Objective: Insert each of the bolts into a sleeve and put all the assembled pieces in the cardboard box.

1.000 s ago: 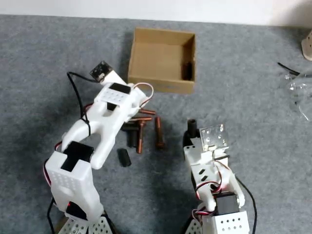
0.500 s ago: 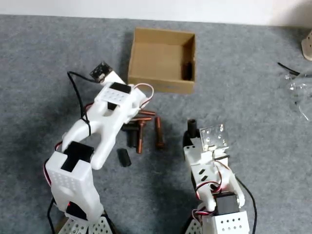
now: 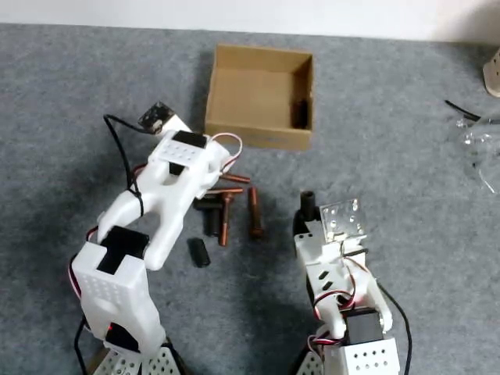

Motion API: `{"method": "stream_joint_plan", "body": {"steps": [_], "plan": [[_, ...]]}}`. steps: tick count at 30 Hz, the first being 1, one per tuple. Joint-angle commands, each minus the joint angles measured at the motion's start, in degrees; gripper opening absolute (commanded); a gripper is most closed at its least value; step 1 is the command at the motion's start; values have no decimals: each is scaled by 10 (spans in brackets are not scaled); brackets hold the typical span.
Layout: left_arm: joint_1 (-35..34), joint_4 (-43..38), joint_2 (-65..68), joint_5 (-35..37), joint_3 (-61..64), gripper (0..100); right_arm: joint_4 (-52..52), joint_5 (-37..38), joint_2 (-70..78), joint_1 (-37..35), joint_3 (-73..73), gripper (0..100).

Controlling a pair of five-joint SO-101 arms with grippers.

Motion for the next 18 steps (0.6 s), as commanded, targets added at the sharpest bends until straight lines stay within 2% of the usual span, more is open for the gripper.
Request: {"method": "stream_joint_plan", "body": {"steps": [1, 8, 18], "plan": [[-18, -23, 7, 6, -6, 133, -24, 8, -8, 1, 33, 5], [-7, -25, 42, 6, -9, 133, -24, 8, -8, 1, 34, 5], [-29, -23, 1, 6, -6, 132, -24, 8, -8, 1, 34, 5]]}}
